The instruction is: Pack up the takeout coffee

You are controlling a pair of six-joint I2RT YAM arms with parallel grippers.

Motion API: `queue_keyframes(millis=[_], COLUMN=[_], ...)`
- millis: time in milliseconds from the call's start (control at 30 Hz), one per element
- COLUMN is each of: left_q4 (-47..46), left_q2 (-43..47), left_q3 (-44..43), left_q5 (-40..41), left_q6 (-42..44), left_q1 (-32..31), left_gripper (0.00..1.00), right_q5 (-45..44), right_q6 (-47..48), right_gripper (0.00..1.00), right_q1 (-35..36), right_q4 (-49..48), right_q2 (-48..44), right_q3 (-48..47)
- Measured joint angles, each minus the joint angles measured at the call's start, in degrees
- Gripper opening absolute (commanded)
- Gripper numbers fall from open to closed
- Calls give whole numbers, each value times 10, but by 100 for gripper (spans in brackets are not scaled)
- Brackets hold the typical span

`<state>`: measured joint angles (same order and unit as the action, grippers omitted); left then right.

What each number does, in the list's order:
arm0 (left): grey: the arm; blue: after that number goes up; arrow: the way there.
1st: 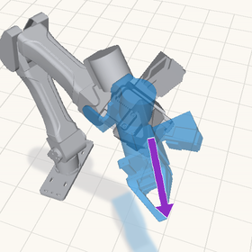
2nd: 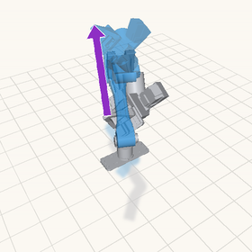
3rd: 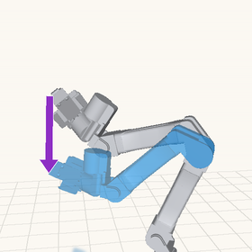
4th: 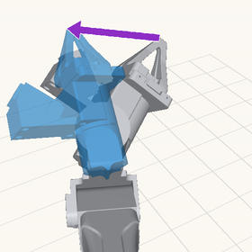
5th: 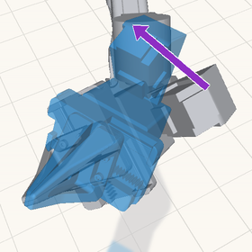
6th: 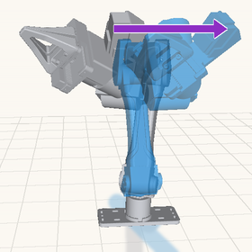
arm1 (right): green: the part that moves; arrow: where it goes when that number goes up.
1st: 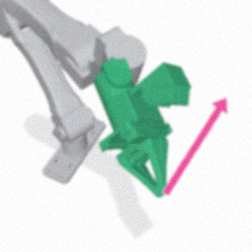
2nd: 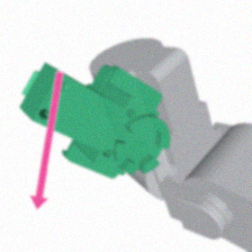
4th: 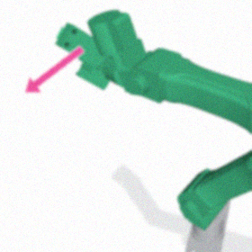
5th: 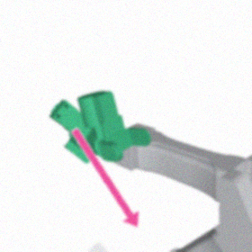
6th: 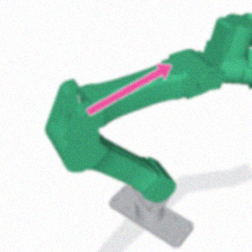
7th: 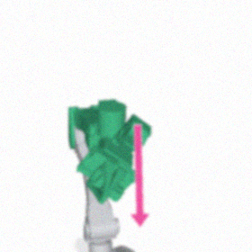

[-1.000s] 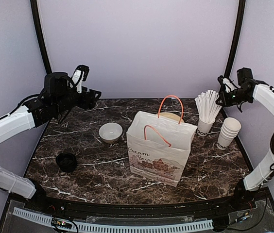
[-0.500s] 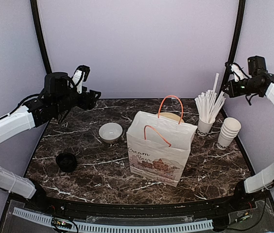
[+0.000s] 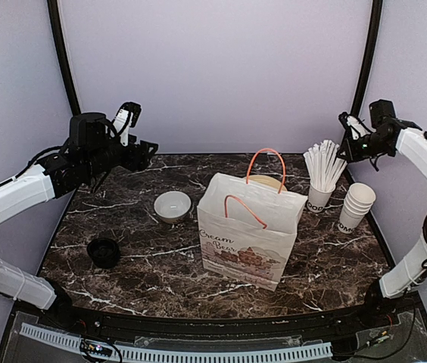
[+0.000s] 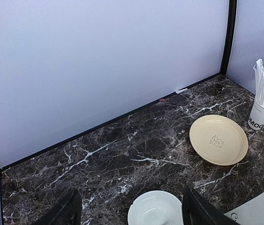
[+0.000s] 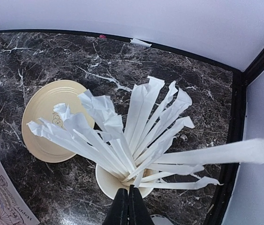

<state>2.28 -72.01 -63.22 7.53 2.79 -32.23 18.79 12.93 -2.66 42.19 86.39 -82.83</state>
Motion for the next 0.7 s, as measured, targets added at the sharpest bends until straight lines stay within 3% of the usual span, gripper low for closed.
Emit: queue_keyframes(millis=[67, 233, 467, 567, 700], left_q4=[0, 0, 1, 1, 2], left_q2=[-1, -2, -2, -2, -2], left_q3=[0, 0, 0, 0, 0], left_q5=[-2, -5, -8, -11, -12], left_q6=[0, 3, 9, 11, 11], left_q1=[0, 0, 0, 0, 0], left_gripper=[76, 76, 75, 75, 75], right_q5=[1, 17, 5, -17, -39], right_q6=[-1, -3, -6, -10, -17], right_gripper=[25, 40, 40, 47, 48], right_q1=[0, -4, -27, -31, -34], right_q4=[-2, 20, 25, 19, 13], right_q2=[9, 26, -14, -27, -1], right_q3=[0, -24, -86, -95, -111])
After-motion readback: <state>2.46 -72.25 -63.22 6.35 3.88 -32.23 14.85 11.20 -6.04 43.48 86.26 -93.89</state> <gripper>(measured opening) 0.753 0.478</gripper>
